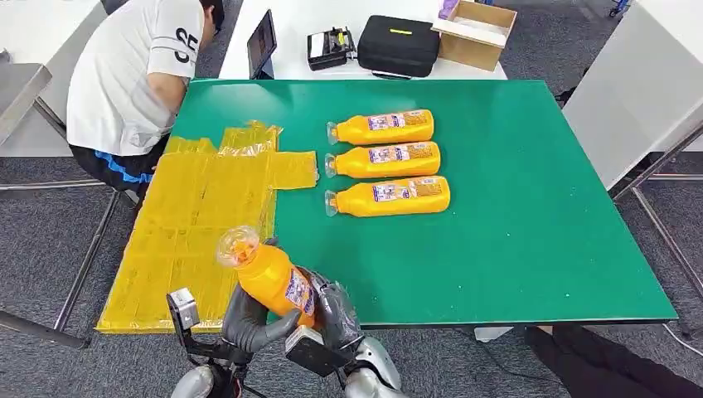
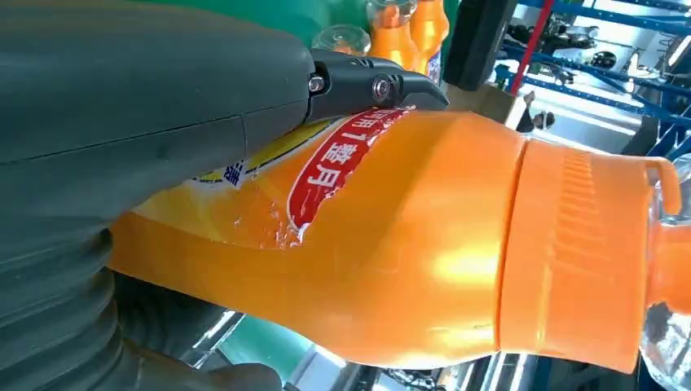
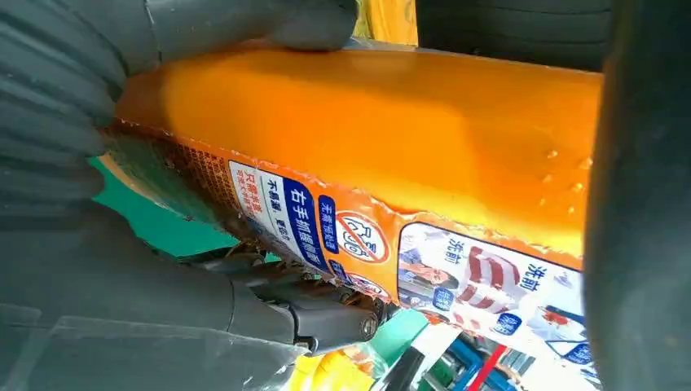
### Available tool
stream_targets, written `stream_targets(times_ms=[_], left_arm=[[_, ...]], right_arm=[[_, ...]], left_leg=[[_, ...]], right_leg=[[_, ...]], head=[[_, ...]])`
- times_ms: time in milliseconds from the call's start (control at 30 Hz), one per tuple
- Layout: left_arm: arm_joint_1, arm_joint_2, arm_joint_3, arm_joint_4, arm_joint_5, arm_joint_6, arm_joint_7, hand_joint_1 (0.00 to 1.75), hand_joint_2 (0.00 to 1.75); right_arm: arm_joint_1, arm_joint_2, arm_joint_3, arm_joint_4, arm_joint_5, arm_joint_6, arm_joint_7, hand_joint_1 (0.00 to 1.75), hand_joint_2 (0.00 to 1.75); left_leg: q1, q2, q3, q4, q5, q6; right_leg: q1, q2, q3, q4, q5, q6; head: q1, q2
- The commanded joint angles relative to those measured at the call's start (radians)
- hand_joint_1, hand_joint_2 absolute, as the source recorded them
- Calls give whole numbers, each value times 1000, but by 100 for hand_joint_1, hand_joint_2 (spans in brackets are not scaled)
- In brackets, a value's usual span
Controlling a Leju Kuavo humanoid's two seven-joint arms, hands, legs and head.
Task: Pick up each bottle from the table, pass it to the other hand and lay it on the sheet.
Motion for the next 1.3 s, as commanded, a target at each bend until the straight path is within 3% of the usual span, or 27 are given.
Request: stream_targets(times_ms=[33, 500, 700, 733, 800, 1300], left_arm=[[-51, 7, -46, 55, -4, -11, 9, 0, 175], [-95, -16, -46, 124, 46, -23, 29, 0, 175], [-101, -18, -35, 121, 69, -26, 24, 0, 175], [-100, -17, -33, 115, 72, -28, 20, 175, 175], [-105, -18, -17, 117, 129, -87, 16, 175, 175], [-106, -20, 14, 95, 156, -96, 21, 175, 175]], right_arm=[[-26, -8, 65, 74, 14, 14, -2, 175, 175], [-42, 7, 185, 193, 86, 68, -4, 175, 175], [-50, 5, 208, 213, 88, 100, 8, 175, 175], [-53, 5, 211, 215, 90, 99, 12, 175, 175], [-51, 2, 210, 221, 92, 110, 34, 175, 175], [-44, -3, 198, 201, 96, 109, 44, 175, 175]], left_leg=[[1, 0, 4, 0, -1, 0], [2, 0, 8, 0, -3, 0], [1, -1, 2, 0, -1, 0], [1, -1, 4, 0, -1, 0], [1, -1, 5, 0, -1, 0], [1, 2, 4, 0, -1, 0]], right_leg=[[2, -1, 5, -1, -1, -3], [3, -3, 9, -2, -3, -6], [1, -3, 2, -1, -1, -2], [2, -4, 5, -1, -2, -3], [2, -3, 5, -1, -2, -4], [2, -4, 3, -1, -2, -4]], head=[[0, 0], [0, 0], [0, 0], [0, 0], [0, 0], [0, 0]])
